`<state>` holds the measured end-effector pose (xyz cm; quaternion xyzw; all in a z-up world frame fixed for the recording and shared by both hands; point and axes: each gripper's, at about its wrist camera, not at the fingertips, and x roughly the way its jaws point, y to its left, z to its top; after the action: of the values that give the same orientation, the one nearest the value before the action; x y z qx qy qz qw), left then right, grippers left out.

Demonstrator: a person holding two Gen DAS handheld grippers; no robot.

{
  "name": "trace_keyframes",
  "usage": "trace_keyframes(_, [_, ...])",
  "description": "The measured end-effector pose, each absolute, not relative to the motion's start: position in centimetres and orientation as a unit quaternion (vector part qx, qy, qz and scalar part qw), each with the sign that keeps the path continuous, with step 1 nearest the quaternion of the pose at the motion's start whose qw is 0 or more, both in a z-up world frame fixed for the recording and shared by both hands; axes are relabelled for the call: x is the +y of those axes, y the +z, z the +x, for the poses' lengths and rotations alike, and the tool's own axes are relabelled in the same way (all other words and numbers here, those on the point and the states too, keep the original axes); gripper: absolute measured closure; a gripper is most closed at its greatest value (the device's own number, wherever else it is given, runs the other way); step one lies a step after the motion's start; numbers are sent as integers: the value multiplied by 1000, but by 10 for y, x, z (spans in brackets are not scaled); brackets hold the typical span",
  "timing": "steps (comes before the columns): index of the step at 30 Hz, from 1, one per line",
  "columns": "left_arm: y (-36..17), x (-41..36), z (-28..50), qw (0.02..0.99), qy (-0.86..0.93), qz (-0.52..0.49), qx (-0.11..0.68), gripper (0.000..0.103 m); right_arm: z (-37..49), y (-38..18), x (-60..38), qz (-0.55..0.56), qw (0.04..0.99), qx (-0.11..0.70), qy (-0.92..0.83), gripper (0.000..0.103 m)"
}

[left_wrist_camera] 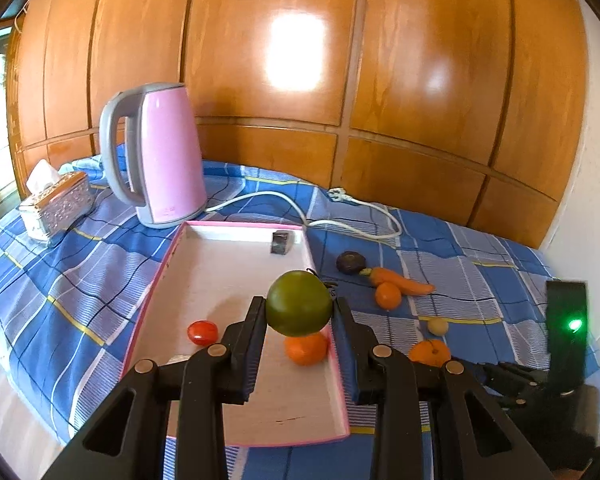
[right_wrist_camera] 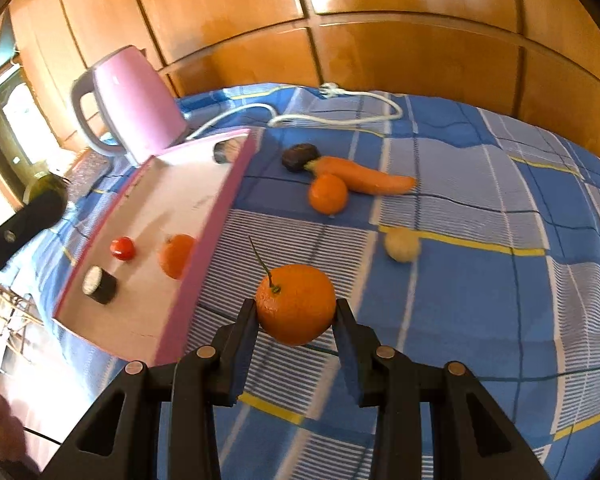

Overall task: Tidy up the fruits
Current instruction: 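Carry the lime and stemmed orange into the pink tray and open both tools, then withdraw both open tools from the tray back over the bedspread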

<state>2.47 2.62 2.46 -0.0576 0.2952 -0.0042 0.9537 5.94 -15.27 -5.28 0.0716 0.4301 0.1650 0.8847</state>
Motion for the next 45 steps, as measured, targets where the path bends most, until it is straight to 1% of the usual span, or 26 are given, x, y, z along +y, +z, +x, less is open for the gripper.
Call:
trace_keyframes(11, [0, 90, 37, 938, 64, -101, 325, 70, 68, -28, -99, 54, 871, 424, 241, 65])
trace_keyframes(20, [-5, 119, 55, 934, 80, -107, 330, 69, 88, -14, -56, 38, 863, 422, 275, 65])
trace_keyframes(26, [-6, 127, 66, 933, 87, -111, 330, 69, 98, -14, -40, 30, 862, 422, 280, 65])
trace_keyframes(31, [-5, 127, 66, 935, 91, -109, 325, 67, 104, -18, -31, 31, 859, 426, 282, 63])
trace_keyframes(35, [-4, 124, 65, 935, 92, -107, 324, 62, 102, -24, -30, 32, 858, 429, 279, 63])
trace_keyframes(45, [-1, 110, 55, 938, 83, -98, 321, 62, 89, -19, -46, 44, 870, 416, 259, 63])
